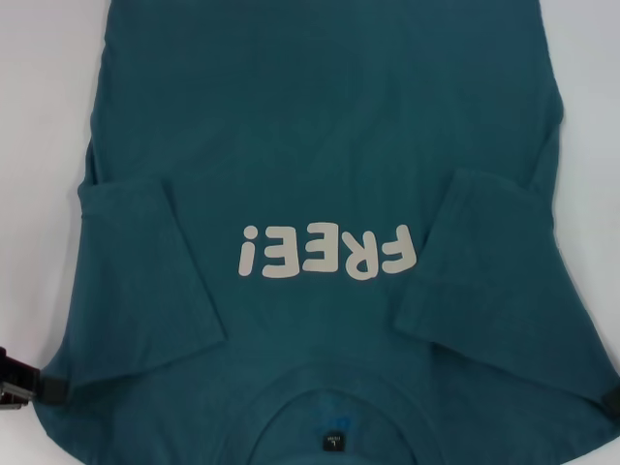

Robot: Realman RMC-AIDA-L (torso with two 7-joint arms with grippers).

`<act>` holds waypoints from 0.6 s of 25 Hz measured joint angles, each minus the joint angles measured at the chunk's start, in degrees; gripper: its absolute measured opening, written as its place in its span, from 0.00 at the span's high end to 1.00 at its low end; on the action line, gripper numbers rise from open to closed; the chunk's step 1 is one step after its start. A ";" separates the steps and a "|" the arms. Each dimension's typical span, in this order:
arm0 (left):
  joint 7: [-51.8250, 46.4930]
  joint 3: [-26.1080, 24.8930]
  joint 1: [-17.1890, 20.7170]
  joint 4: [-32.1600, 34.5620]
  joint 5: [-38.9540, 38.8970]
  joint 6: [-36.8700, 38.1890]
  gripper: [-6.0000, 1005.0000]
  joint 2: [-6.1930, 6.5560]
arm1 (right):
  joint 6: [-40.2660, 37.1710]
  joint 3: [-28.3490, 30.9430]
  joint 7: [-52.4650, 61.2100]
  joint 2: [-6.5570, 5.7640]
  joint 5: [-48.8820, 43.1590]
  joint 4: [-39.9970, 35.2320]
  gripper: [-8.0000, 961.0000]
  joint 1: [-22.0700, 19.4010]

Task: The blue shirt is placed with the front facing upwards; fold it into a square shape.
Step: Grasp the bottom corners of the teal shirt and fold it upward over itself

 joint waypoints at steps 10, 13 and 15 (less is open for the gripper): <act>2.03 -3.77 -1.90 -0.80 -0.73 1.10 0.99 -0.07 | -1.76 5.16 -2.06 -0.58 1.10 -2.67 0.94 -0.24; 1.84 -7.06 -3.71 -0.97 -0.79 1.22 0.99 0.03 | -2.64 9.24 -2.92 -0.80 1.46 -3.97 0.93 -0.07; 0.76 -9.45 -5.51 -0.99 -0.81 0.38 0.99 -0.01 | -2.66 11.57 -3.20 -1.13 2.30 -4.04 0.93 0.18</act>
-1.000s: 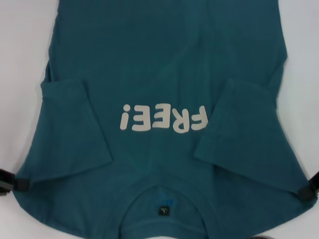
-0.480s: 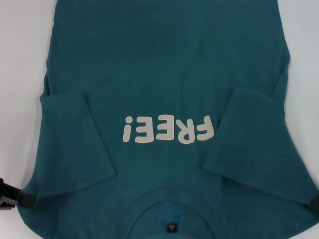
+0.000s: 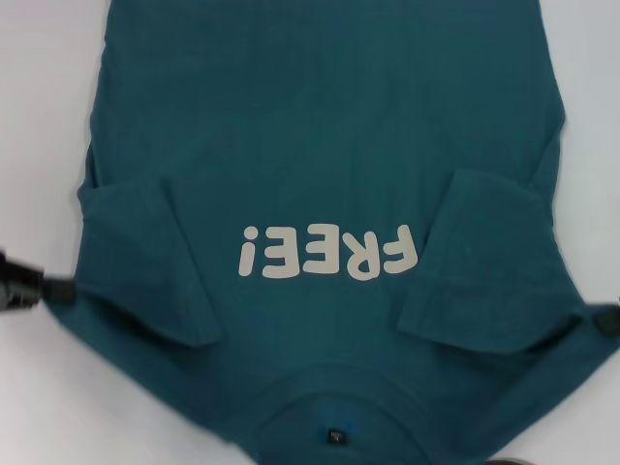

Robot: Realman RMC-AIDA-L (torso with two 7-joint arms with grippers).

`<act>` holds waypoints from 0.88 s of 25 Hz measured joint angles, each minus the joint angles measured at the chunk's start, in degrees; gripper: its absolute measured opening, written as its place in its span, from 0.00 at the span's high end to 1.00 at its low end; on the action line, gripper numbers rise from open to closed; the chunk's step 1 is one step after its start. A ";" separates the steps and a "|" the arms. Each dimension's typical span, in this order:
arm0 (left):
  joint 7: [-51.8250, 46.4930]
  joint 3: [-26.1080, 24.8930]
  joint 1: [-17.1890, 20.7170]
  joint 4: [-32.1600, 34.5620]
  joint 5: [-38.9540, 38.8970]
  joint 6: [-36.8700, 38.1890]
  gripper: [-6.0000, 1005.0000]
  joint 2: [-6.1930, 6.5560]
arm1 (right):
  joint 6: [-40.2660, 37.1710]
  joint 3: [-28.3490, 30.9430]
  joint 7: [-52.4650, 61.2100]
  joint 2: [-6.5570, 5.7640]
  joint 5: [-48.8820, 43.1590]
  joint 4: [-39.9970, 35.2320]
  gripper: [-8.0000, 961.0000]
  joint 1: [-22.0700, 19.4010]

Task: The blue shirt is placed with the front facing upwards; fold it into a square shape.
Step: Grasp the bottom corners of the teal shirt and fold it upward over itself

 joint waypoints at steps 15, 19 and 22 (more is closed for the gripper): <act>-10.51 -1.97 -14.17 3.63 -0.83 -21.65 0.99 -4.58 | 11.29 5.03 4.45 -0.22 9.51 0.67 0.92 4.76; -11.31 -1.83 -15.70 3.73 -1.47 -26.57 0.99 -4.91 | 14.16 5.32 5.20 -0.59 10.47 0.44 0.92 5.27; -11.90 -1.55 -15.92 3.74 -2.17 -28.80 0.99 -4.92 | 15.96 6.01 6.05 -1.09 10.95 0.19 0.92 4.96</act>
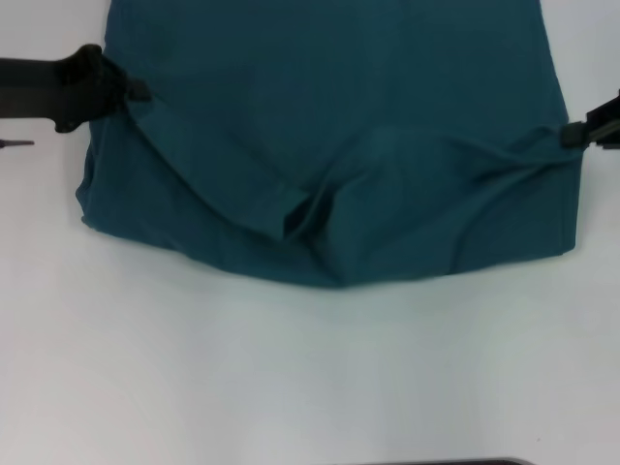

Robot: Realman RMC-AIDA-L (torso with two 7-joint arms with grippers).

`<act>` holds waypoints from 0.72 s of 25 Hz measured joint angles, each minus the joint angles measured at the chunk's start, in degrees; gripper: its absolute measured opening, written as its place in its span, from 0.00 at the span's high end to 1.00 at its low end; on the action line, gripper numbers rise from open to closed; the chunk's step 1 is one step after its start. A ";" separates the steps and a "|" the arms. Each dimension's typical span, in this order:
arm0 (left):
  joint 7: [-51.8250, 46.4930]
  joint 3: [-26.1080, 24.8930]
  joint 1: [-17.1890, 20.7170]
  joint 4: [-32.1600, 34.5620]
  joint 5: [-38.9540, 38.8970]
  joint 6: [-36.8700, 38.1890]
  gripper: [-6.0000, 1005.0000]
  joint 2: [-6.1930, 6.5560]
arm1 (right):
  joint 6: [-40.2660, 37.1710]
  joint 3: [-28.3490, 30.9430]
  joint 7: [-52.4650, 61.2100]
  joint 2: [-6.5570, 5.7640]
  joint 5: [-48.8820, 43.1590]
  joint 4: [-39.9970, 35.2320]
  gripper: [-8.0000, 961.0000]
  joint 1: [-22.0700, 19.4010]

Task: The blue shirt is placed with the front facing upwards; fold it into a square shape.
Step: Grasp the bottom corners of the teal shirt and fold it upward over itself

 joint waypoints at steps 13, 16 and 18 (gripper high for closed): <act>-1.03 2.83 -1.96 0.05 -3.90 -9.26 0.99 -0.34 | 9.33 3.12 -0.14 -0.49 3.43 -0.11 0.91 0.40; -0.79 3.11 -2.95 0.07 -4.02 -10.90 0.99 -0.74 | 10.60 2.99 -1.52 -0.17 3.89 -0.12 0.91 0.86; -0.77 4.33 -3.48 0.07 -4.79 -11.95 0.99 -0.94 | 11.57 2.90 -2.18 -0.03 3.92 0.08 0.90 1.23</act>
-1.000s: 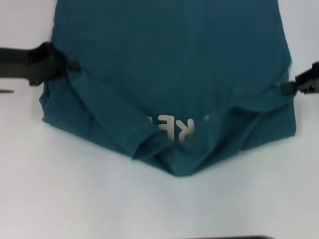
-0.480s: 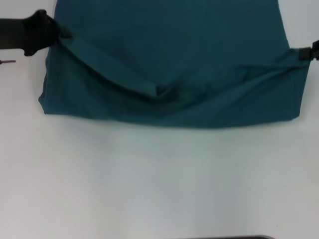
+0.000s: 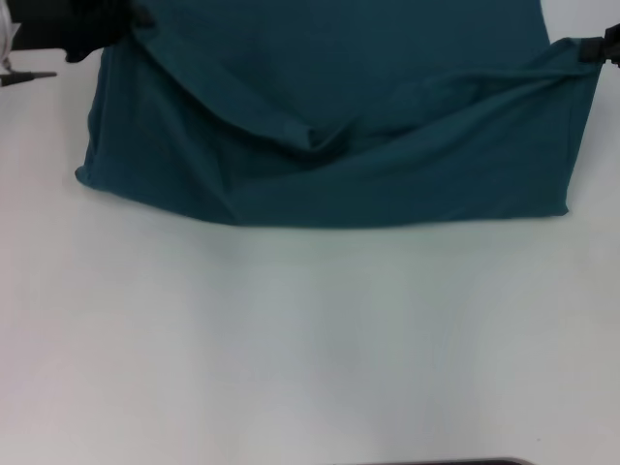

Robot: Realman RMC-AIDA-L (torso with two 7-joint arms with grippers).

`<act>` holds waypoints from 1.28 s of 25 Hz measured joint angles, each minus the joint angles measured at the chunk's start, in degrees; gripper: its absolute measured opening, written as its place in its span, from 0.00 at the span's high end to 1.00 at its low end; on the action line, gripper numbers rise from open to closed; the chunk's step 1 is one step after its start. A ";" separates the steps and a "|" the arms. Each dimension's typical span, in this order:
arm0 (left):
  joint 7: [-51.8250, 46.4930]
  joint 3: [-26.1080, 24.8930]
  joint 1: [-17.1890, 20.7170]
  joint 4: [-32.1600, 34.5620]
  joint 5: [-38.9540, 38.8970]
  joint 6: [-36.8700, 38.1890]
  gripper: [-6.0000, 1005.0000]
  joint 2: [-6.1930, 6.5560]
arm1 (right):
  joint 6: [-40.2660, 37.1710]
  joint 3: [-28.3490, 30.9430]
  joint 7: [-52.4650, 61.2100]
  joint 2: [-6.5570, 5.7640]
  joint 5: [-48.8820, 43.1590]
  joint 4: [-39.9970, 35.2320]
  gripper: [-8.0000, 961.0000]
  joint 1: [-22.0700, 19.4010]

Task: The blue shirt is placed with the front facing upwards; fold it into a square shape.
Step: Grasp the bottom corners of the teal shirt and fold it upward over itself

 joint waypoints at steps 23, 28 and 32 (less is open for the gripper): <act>-3.35 10.37 -2.81 0.20 -2.87 -14.87 0.99 -0.96 | 17.00 -11.16 -0.92 2.05 -0.29 0.61 0.89 7.07; -3.58 11.12 -3.84 0.51 -2.84 -17.03 0.99 -1.14 | 21.08 -12.92 -1.60 2.19 -0.33 1.61 0.89 6.89; -3.90 11.72 -4.70 0.69 -2.46 -18.48 0.99 -1.38 | 24.69 -16.92 -1.69 2.61 -0.34 2.21 0.88 7.37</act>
